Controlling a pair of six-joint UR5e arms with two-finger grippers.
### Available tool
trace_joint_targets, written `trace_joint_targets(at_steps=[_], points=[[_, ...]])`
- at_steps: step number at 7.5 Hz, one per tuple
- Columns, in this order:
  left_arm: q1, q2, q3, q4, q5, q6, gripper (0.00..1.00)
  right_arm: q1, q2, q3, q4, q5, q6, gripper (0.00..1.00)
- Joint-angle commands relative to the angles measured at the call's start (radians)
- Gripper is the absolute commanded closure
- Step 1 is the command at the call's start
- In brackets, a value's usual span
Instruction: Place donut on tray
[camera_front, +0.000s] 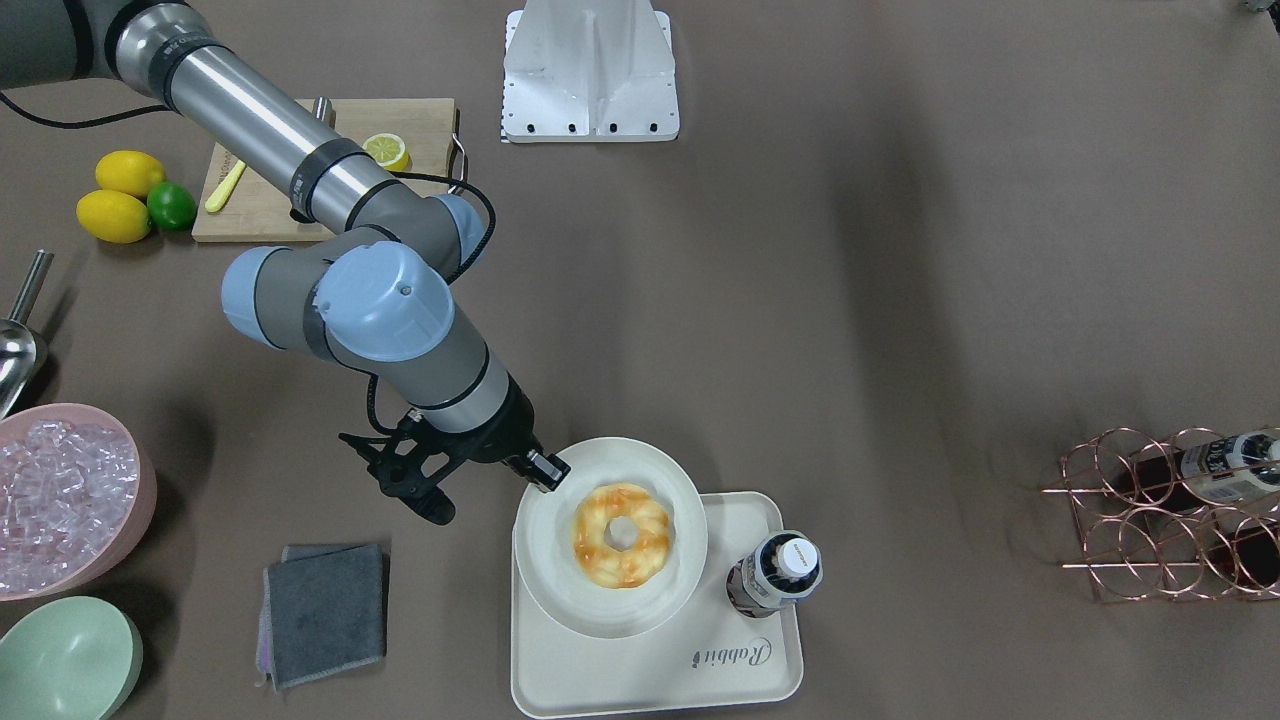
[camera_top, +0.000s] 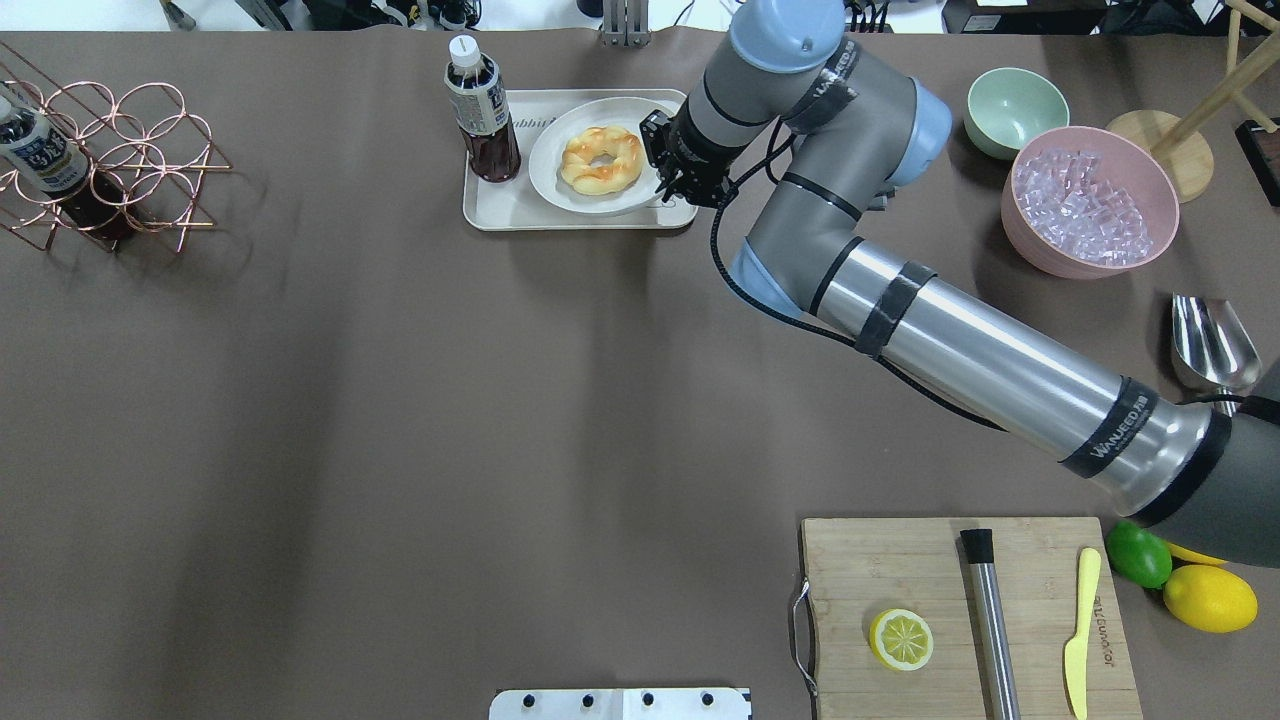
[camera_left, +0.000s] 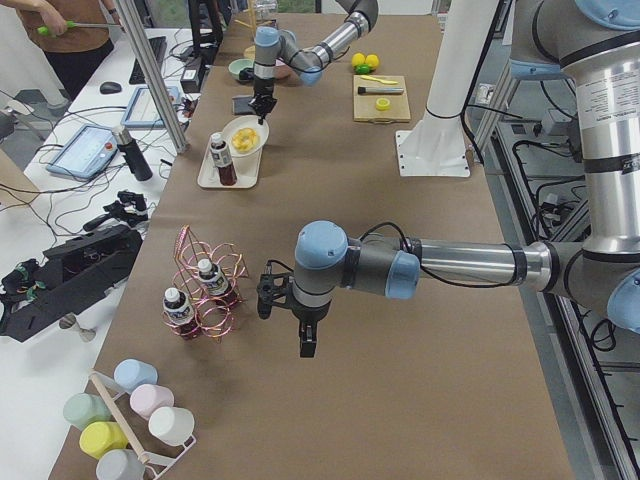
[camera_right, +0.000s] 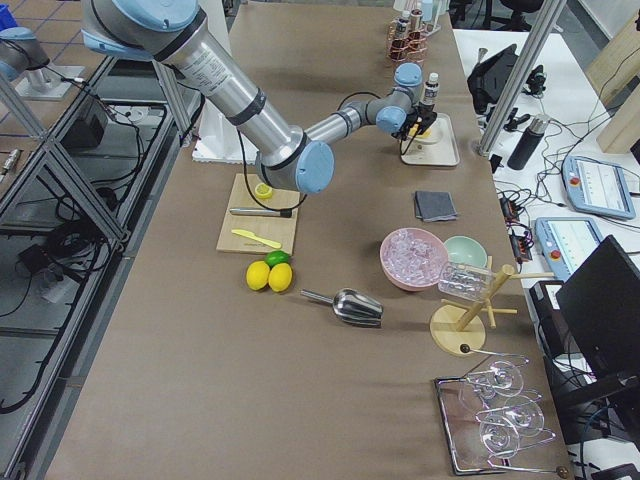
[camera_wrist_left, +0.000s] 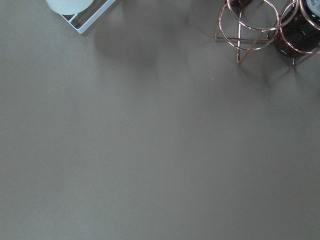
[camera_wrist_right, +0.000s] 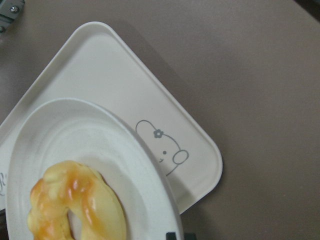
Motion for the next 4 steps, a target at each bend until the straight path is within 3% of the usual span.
trace_joint_targets(at_steps=[1, 4], points=[[-0.008, 0.000, 0.002, 0.000, 0.002, 0.002, 0.02, -0.035, 0.083, -0.100, 0.017, -0.101, 0.135, 1.00], [-0.017, 0.000, 0.000, -0.001, 0.002, 0.003, 0.02, -0.046, 0.086, -0.155, 0.057, -0.174, 0.228, 1.00]])
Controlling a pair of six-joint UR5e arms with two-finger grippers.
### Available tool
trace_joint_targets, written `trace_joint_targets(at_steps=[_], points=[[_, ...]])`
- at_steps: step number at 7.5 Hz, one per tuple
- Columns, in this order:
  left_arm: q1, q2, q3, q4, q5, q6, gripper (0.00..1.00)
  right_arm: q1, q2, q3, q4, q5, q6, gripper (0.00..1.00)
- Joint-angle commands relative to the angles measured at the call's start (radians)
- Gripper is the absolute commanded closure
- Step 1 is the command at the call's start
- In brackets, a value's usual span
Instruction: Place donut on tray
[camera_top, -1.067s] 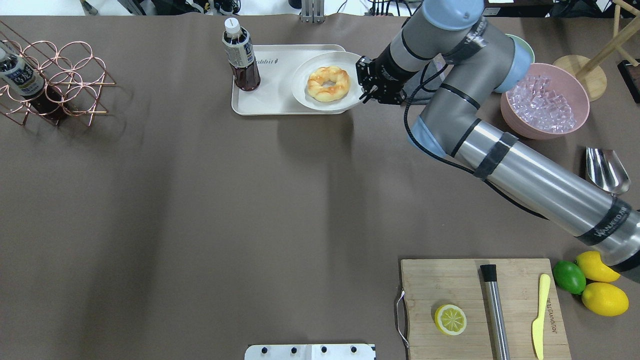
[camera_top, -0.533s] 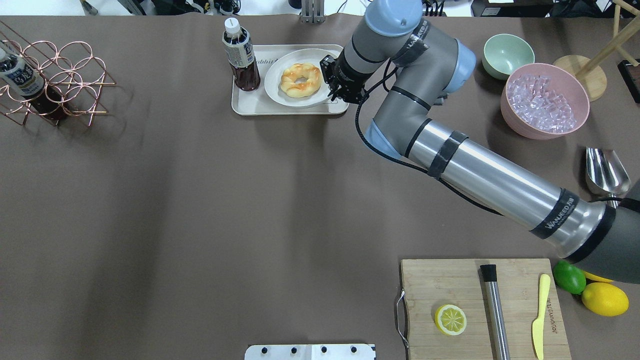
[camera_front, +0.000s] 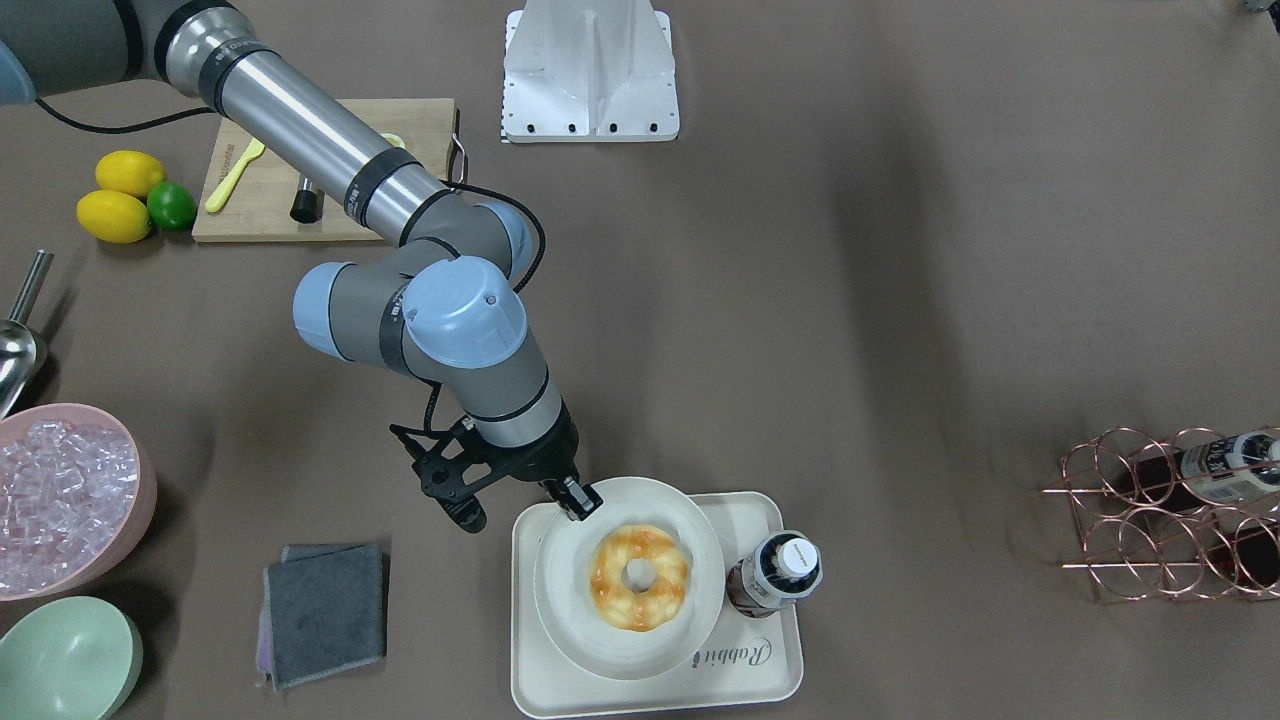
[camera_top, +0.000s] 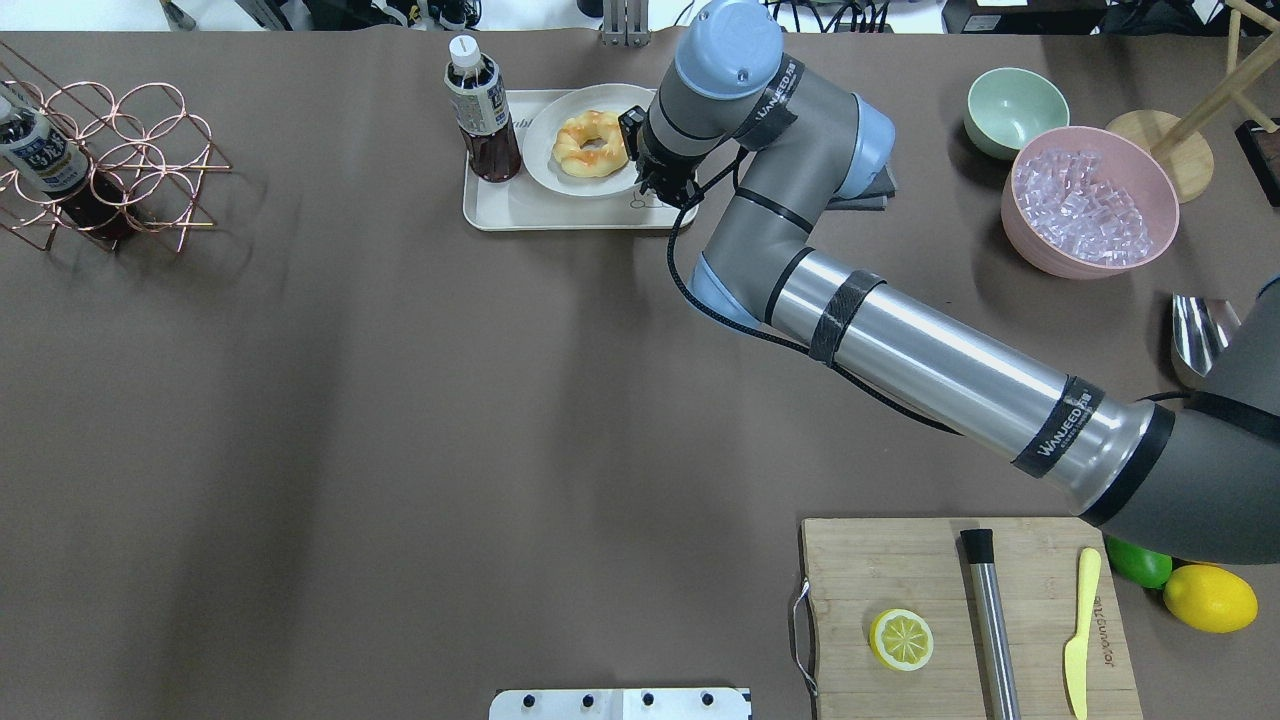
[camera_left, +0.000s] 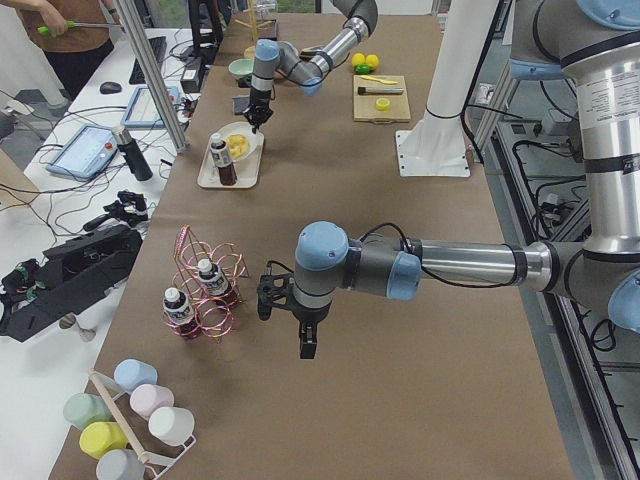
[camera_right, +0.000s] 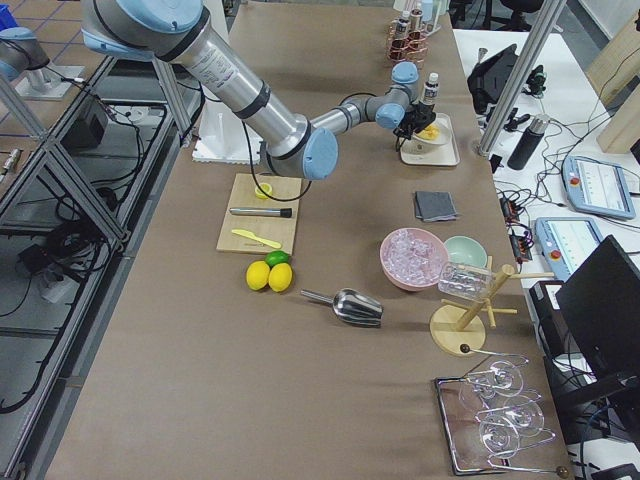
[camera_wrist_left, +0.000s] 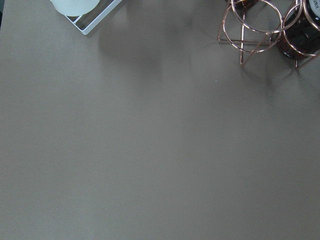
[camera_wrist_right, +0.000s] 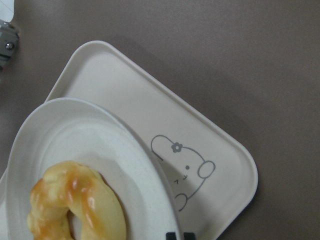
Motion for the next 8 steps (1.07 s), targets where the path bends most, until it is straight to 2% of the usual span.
trace_joint_targets(at_steps=[1, 2, 6, 8], points=[[-0.015, 0.000, -0.003, -0.001, 0.000, 0.003, 0.02, -0.014, 0.021, -0.053, 0.033, -0.050, 0.086, 1.00], [-0.018, 0.000, -0.004, -0.001, 0.000, 0.003, 0.02, -0.020, 0.039, -0.080, 0.052, -0.069, 0.098, 1.00], [-0.020, 0.000, -0.004, -0.001, 0.000, 0.003, 0.02, -0.036, 0.036, -0.082, 0.050, -0.072, 0.097, 1.00], [-0.020, 0.002, -0.006, -0.001, 0.000, 0.005, 0.02, -0.037, 0.033, -0.085, 0.050, -0.070, 0.091, 0.54]])
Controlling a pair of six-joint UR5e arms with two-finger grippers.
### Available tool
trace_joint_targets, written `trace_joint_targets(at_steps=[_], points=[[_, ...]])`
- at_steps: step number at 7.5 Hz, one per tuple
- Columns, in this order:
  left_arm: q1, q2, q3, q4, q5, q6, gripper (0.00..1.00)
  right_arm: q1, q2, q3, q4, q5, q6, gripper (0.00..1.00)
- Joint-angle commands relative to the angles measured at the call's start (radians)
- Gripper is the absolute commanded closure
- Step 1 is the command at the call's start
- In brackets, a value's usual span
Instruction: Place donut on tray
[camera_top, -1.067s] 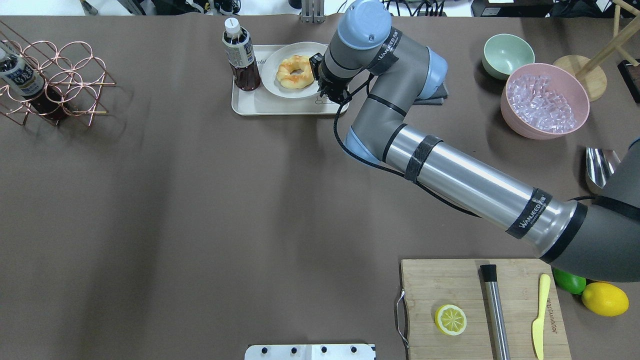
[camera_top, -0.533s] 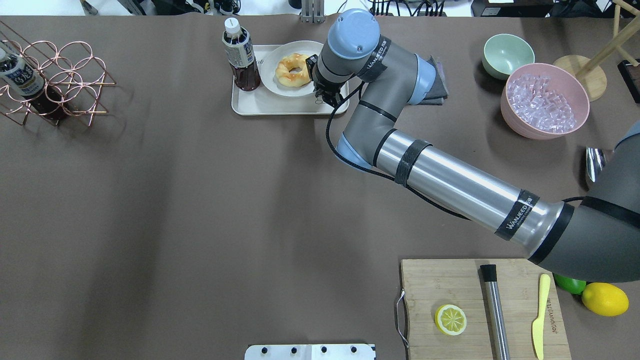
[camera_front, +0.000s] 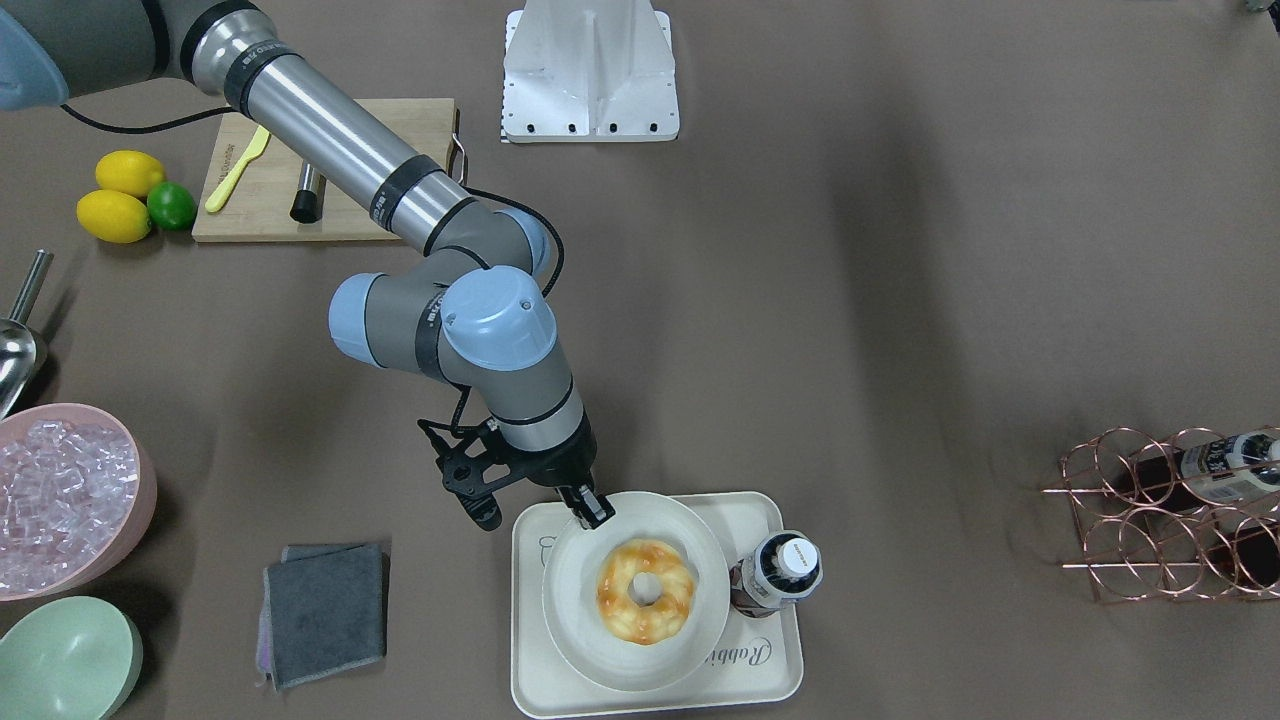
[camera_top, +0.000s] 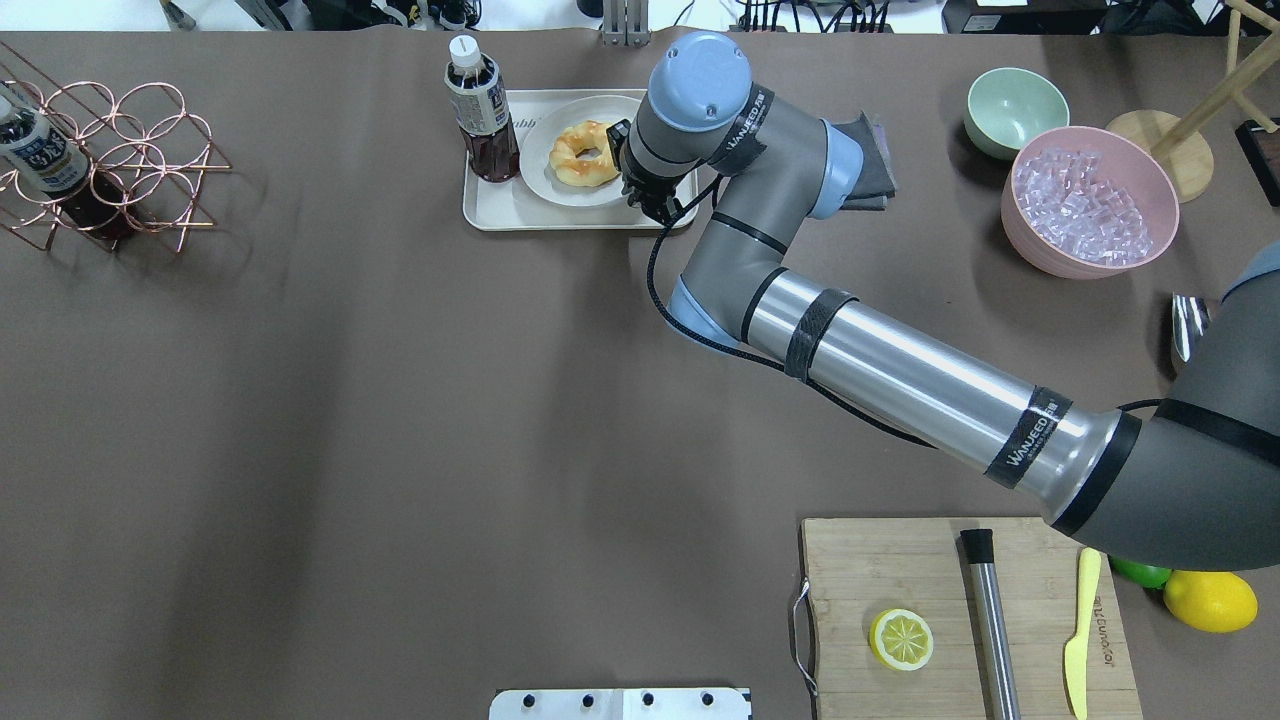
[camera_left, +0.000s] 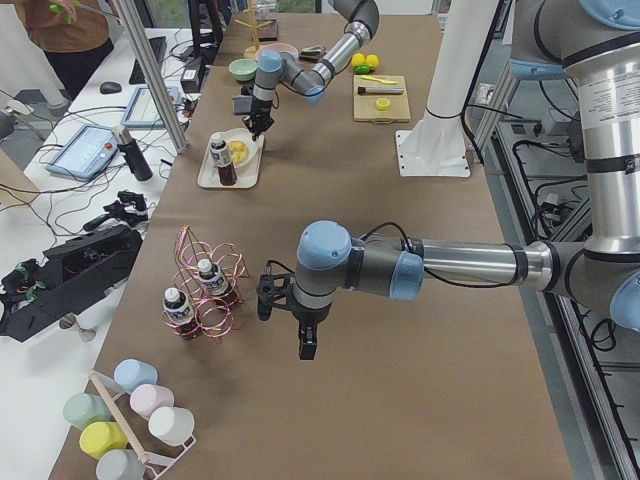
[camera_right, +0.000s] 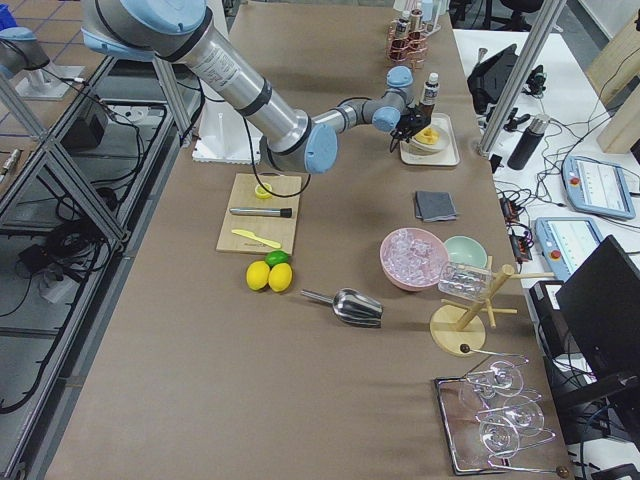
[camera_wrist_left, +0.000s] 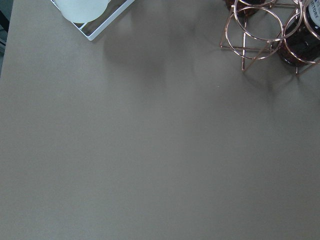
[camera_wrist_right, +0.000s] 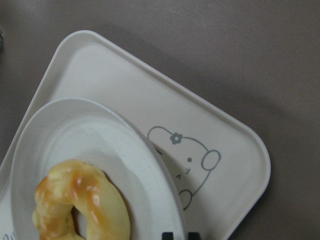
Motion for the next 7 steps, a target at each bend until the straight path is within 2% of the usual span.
trace_joint_targets(at_steps=[1, 2, 3, 5, 6, 7], points=[[0.000, -0.001, -0.001, 0.000, 0.000, 0.000, 0.02, -0.001, -0.005, -0.001, 0.000, 0.002, -0.009, 0.36], [0.000, -0.001, -0.001, 0.000, 0.000, 0.000, 0.02, 0.000, -0.005, 0.004, -0.005, 0.007, -0.009, 0.01], [0.000, -0.001, -0.002, 0.000, 0.000, 0.000, 0.02, 0.015, -0.009, 0.019, -0.005, 0.033, -0.041, 0.00], [0.001, -0.001, -0.007, 0.002, -0.002, 0.000, 0.02, 0.051, -0.125, 0.175, -0.028, 0.149, -0.177, 0.00], [0.001, -0.001, -0.007, 0.003, -0.002, 0.000, 0.02, 0.069, -0.188, 0.273, -0.116, 0.206, -0.316, 0.00], [0.001, -0.001, -0.005, 0.005, -0.006, -0.002, 0.02, 0.081, -0.251, 0.383, -0.217, 0.223, -0.434, 0.00]])
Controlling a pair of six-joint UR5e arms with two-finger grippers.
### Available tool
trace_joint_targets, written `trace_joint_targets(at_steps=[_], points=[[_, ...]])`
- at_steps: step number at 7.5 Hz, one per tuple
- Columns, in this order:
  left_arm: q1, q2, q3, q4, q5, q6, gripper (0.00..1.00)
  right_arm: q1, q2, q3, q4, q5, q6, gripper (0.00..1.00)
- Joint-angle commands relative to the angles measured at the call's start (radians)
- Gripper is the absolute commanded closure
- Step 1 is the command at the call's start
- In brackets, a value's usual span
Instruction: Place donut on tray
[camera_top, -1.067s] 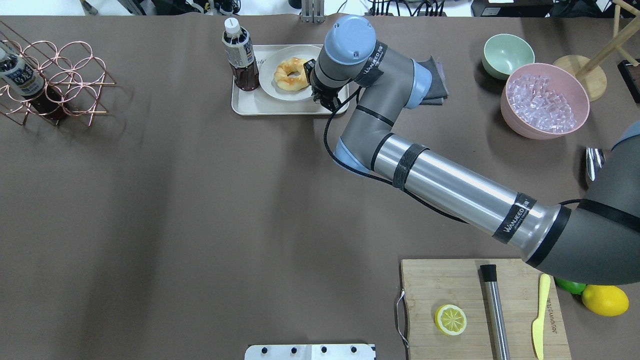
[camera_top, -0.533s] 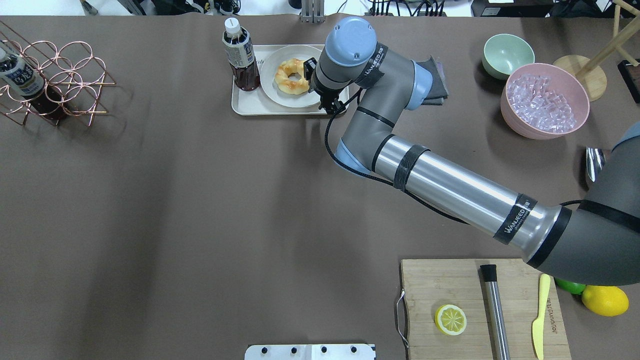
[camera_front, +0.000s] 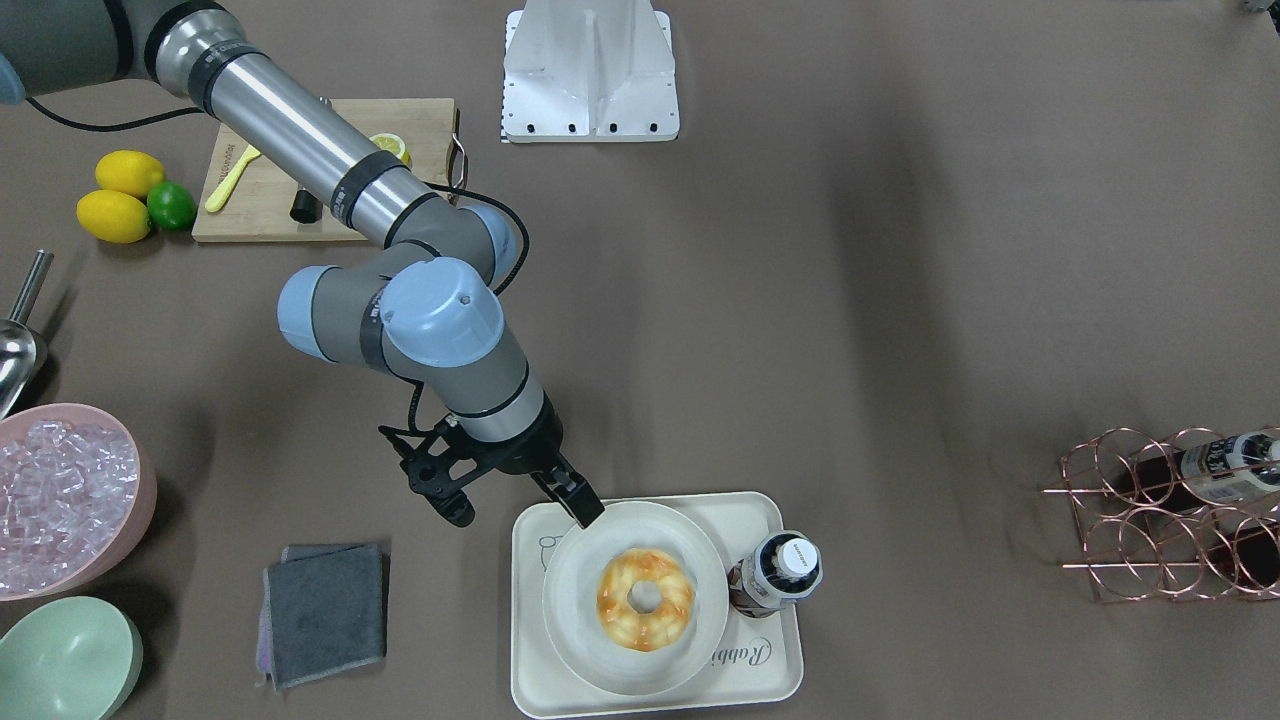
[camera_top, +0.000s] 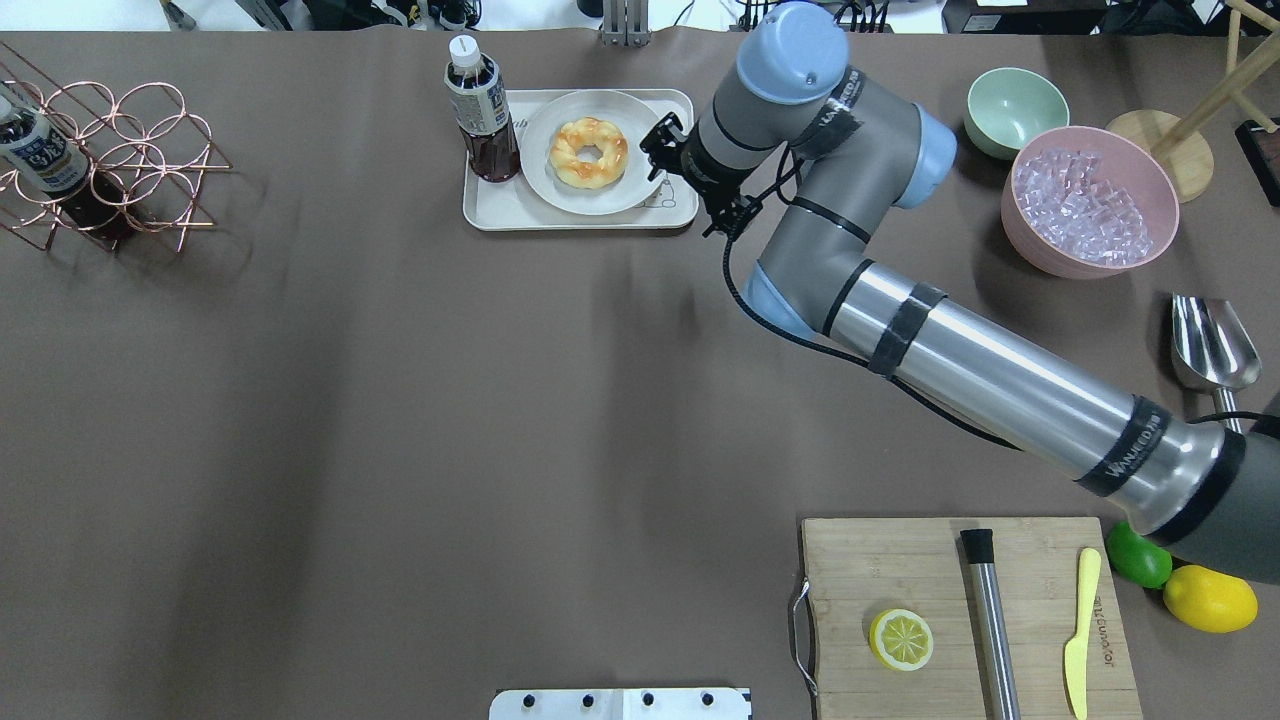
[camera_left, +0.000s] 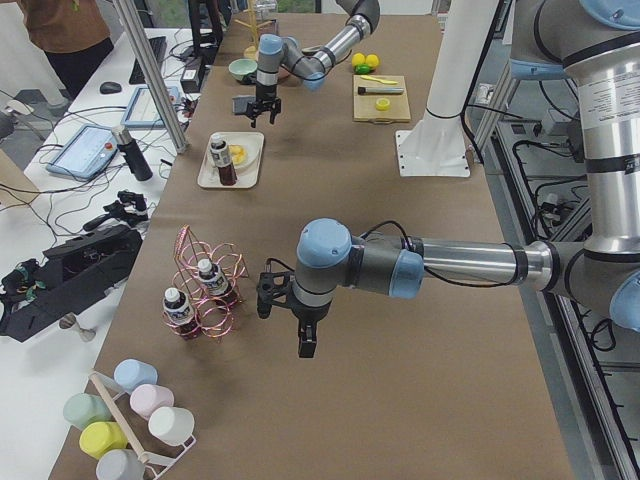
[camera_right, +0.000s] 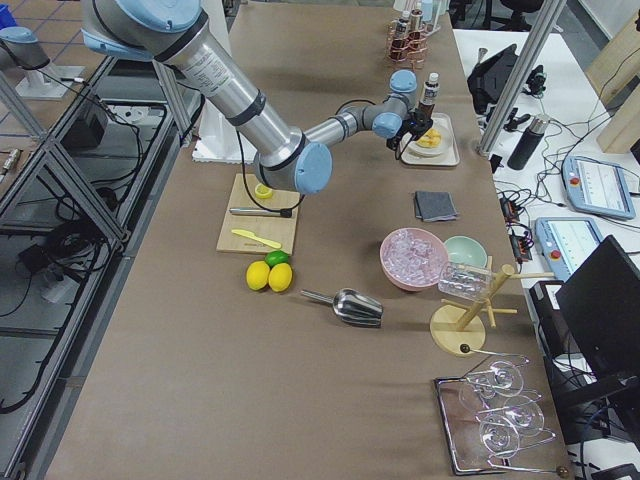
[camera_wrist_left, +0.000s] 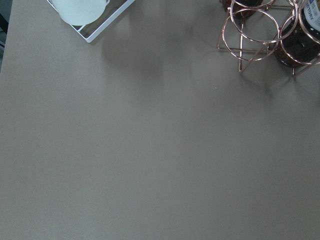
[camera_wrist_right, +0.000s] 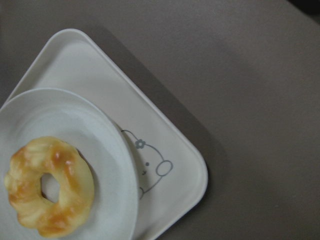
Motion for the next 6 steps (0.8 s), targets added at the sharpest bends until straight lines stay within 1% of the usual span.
trace_joint_targets(at_steps=[1, 2, 3, 4, 6], points=[[0.002, -0.002, 0.002, 0.008, -0.006, -0.001, 0.02, 0.049, -0.179, 0.261, -0.193, 0.088, -0.311, 0.00], [0.008, -0.002, 0.008, 0.008, -0.006, -0.001, 0.02, 0.113, -0.248, 0.308, -0.198, 0.169, -0.411, 0.00], [0.011, -0.002, 0.008, 0.008, -0.006, 0.000, 0.02, 0.171, -0.310, 0.346, -0.196, 0.229, -0.505, 0.00], [0.011, -0.002, 0.008, 0.010, -0.006, 0.000, 0.02, 0.207, -0.403, 0.403, -0.198, 0.243, -0.622, 0.00], [0.017, -0.002, 0.024, 0.010, -0.008, 0.000, 0.02, 0.268, -0.586, 0.510, -0.196, 0.243, -0.811, 0.00]])
